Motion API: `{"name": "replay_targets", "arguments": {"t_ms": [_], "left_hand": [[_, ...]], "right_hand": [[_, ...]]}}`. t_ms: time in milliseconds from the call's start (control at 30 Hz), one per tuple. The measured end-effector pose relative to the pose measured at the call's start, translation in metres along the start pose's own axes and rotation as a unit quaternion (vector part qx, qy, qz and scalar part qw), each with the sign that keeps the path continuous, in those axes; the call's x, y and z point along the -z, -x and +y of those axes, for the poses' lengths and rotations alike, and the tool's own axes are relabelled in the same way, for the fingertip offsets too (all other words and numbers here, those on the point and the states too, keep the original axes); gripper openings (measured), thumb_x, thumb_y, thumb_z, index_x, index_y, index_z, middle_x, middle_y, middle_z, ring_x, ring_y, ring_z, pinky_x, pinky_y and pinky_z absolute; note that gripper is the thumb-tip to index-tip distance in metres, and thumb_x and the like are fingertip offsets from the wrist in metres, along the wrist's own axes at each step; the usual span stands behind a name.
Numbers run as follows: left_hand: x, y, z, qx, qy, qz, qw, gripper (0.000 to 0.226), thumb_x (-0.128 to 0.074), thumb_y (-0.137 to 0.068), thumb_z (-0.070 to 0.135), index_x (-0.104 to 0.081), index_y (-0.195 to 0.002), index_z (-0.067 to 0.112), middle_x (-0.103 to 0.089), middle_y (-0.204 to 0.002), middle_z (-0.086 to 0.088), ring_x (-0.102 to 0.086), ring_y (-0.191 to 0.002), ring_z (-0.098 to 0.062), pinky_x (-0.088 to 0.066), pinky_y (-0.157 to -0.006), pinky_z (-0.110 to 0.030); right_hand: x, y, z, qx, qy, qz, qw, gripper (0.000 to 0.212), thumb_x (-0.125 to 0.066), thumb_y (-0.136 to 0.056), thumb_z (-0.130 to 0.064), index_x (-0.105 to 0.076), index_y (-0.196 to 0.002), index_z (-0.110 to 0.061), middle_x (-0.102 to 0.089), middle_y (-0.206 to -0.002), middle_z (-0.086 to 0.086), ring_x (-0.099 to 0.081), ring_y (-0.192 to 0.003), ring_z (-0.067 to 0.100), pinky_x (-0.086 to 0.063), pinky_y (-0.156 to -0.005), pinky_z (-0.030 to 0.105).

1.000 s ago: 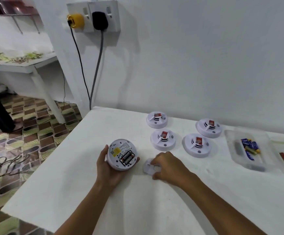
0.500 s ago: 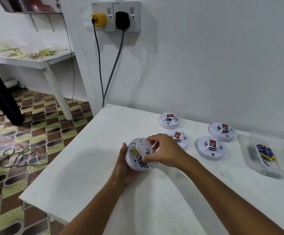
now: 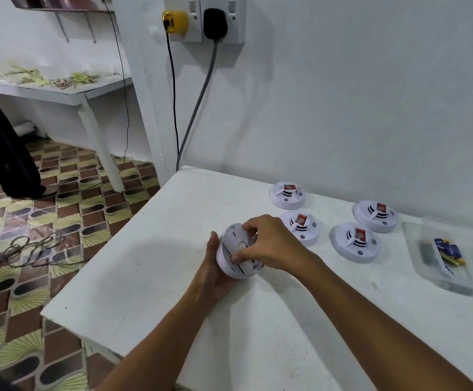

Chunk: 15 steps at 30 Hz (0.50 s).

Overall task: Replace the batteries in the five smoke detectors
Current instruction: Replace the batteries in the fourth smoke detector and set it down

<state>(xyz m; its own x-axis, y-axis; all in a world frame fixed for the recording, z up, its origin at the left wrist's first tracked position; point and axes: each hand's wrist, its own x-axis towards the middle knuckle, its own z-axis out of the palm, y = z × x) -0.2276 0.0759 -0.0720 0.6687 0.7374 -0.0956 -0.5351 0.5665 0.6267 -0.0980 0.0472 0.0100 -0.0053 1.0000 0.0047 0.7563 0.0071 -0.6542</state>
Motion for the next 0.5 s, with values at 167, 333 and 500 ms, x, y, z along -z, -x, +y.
{"name": "replay_targets", "arguments": {"t_ms": [167,333,500], "left_hand": [[0.0026,-0.0016,0.0007,-0.005,-0.004,-0.003,1.0,0.081,-0.091,-0.036,0.058,-0.077,-0.099,0.009,-0.072,-0.106,-0.014,-0.071,-0.094,-0.025,-0.058,-0.078,-0.039],[0.0025,-0.0013,-0.0003,0.0,-0.005,-0.006,1.0,0.079,-0.091,-0.04,0.056,-0.076,-0.102,0.009,-0.071,-0.109,-0.015,-0.07,-0.096,-0.026,-0.058,-0.081,-0.039],[0.0027,-0.0016,-0.0005,0.01,0.002,-0.002,1.0,0.088,-0.09,-0.044,0.055,-0.068,-0.114,0.007,-0.069,-0.112,-0.016,-0.069,-0.099,-0.027,-0.056,-0.086,-0.04]], "right_hand": [[0.0,0.0,-0.0002,-0.006,0.0,0.008,1.0,0.053,-0.086,-0.055,-0.038,-0.067,-0.088,0.0,-0.067,-0.089,0.017,-0.06,-0.075,0.028,-0.046,-0.059,0.037],[0.0028,-0.0019,-0.0004,0.004,0.006,-0.003,1.0,0.052,-0.087,-0.056,-0.036,-0.067,-0.089,-0.002,-0.066,-0.091,0.015,-0.059,-0.076,0.026,-0.049,-0.064,0.039],[0.0061,-0.001,-0.0025,0.008,0.018,-0.022,1.0,0.057,-0.088,-0.058,-0.033,-0.064,-0.103,-0.009,-0.06,-0.102,0.004,-0.057,-0.089,0.02,-0.052,-0.078,0.038]]}}
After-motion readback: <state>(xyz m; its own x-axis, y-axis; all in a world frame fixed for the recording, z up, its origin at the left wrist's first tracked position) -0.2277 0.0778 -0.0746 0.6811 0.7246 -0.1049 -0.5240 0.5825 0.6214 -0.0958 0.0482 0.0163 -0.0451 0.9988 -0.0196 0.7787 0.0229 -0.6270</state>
